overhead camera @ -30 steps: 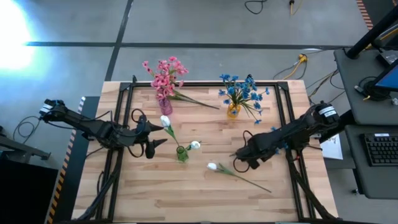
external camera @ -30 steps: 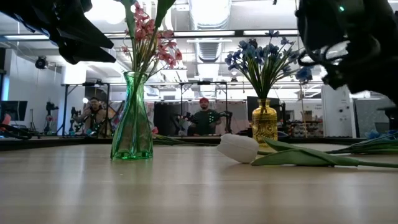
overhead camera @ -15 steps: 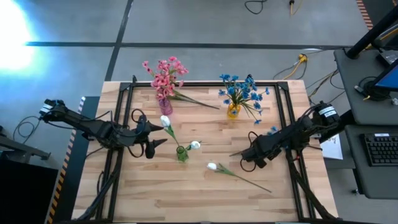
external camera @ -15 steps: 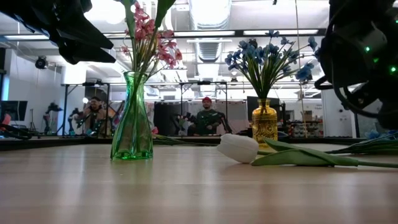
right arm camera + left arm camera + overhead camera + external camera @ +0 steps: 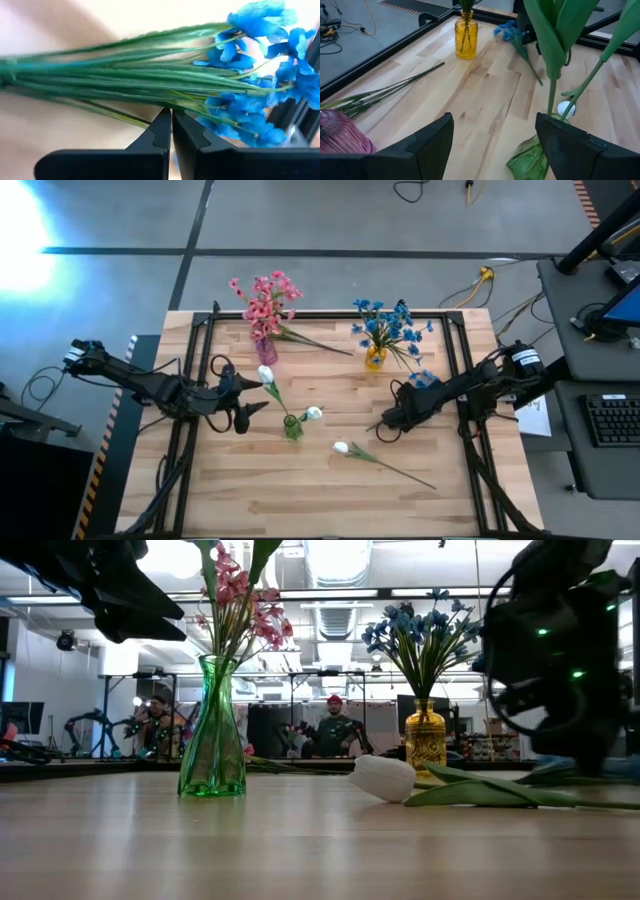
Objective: Sort flowers into vase by color
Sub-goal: Put the blue flowers into the yellow vase
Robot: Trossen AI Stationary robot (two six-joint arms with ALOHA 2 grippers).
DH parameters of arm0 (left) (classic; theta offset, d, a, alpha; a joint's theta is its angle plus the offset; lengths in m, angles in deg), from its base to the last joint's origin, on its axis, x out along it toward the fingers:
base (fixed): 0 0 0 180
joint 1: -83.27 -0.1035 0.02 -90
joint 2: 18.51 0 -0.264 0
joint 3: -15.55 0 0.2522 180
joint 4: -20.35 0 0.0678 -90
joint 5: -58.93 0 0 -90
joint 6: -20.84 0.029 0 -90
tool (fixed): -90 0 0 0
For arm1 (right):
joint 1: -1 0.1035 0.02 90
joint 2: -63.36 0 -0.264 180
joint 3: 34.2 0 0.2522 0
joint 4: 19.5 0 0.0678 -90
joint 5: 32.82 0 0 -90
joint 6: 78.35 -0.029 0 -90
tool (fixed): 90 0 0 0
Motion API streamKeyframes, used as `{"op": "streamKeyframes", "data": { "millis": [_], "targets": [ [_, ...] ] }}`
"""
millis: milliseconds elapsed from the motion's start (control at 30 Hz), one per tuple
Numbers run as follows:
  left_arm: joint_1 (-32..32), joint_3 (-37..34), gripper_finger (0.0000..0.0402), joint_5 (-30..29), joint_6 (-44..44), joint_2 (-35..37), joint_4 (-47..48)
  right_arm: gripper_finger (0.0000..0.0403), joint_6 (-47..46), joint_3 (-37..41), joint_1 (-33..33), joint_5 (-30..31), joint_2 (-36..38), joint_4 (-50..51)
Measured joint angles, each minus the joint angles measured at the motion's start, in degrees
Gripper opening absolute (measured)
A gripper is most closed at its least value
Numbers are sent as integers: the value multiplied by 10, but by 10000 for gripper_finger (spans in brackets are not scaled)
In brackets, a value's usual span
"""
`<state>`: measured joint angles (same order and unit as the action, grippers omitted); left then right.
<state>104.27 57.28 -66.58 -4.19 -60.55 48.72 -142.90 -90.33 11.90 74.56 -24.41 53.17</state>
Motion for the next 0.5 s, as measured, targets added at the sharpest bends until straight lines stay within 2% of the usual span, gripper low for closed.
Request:
{"op": "streamKeyframes", "data": {
  "millis": [167, 367, 433, 500],
  "targets": [
    [0, 0, 268, 0, -7, 0, 0, 9, 26, -15, -1, 107, 3, -9],
    [0, 0, 268, 0, -10, 0, 0, 9, 39, -46, 24, 150, 6, -27],
    [0, 0, 268, 0, -10, 0, 0, 9, 40, -51, 33, 162, 6, -69],
    [0, 0, 268, 0, -8, 0, 0, 9, 59, -51, 39, 166, 6, -151]
  ]
}}
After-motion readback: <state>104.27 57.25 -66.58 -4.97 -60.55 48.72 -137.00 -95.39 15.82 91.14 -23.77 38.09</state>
